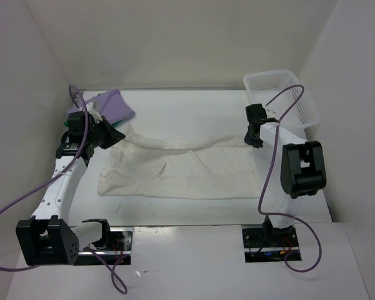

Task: Fold and stack the t-shirts
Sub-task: Fold the other side of the tshirt into a rectangle

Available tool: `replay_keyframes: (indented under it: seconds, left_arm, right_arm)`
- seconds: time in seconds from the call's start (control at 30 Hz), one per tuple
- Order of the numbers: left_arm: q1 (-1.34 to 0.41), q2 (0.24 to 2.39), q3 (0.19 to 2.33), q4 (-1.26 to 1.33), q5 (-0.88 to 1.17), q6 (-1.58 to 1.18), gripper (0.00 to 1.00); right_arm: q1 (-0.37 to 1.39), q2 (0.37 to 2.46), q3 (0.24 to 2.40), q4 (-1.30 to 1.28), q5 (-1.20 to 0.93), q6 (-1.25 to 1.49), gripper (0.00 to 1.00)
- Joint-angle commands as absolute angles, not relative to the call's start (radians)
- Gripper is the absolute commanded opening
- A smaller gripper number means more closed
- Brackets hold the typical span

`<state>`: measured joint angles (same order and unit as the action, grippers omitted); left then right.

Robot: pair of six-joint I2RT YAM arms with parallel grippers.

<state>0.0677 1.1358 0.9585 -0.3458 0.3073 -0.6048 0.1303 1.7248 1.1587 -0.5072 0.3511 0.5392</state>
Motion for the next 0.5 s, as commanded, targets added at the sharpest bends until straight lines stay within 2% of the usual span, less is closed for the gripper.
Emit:
replay_keyframes:
  seconds: [0.0,0.1,0.33,0.47]
  left_arm:
    - [0.071,1.15,0.957,-0.295,0.333,-0.591,0.0]
    - [0.071,1.161,0.957,-0.295,0.333,-0.58,0.0]
    - [0.071,1.17,0.957,-0.285,0.342,-0.58,0.0]
    - [0.071,1.18,0.957,-0.285,0.351,-0.58,0.0]
  right_arm:
    - [0.098,1.811,1.189,-0.448,0.293,0.571,0.28]
    - [0.098,1.842,1.206,-0.428,0.264,0.592,0.33]
    - [0.098,1.864,1.252,-0.4,0.295,0.615,0.33]
    - [0.098,1.864,1.252,-0.4,0.295,0.626,0.26]
